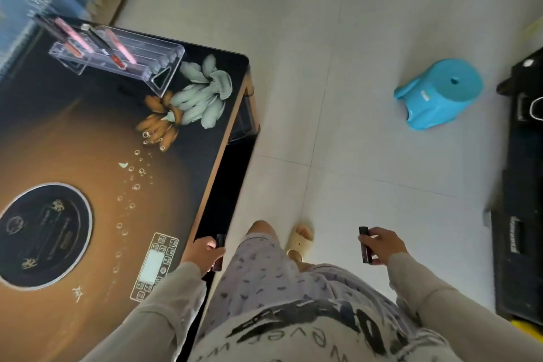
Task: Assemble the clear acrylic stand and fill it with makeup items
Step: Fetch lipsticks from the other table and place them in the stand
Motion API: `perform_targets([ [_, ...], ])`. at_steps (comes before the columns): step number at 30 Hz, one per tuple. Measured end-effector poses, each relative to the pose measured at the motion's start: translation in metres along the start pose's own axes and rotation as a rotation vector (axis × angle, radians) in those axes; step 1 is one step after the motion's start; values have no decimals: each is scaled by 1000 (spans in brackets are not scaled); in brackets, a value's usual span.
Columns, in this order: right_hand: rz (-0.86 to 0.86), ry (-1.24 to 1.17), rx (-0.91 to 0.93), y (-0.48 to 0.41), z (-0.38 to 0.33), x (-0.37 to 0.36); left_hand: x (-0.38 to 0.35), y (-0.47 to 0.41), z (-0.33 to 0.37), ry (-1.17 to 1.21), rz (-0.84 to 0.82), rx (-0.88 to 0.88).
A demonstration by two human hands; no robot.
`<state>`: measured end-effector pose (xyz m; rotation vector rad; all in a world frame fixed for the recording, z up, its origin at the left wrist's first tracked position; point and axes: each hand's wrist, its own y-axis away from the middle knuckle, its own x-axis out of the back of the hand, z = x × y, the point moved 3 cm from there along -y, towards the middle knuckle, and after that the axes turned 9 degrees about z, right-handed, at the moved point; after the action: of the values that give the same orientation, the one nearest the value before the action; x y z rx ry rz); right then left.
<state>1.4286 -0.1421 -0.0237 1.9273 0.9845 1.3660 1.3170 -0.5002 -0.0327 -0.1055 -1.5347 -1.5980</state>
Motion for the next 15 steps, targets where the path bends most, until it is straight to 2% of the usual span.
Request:
perform_targets([
  [6,-1,-83,-3,-36,-48,23,2,-37,69,-5,-34,-11],
  [15,60,-148,-154,-91,-124,45,51,-122,216,-99,-21,-104],
])
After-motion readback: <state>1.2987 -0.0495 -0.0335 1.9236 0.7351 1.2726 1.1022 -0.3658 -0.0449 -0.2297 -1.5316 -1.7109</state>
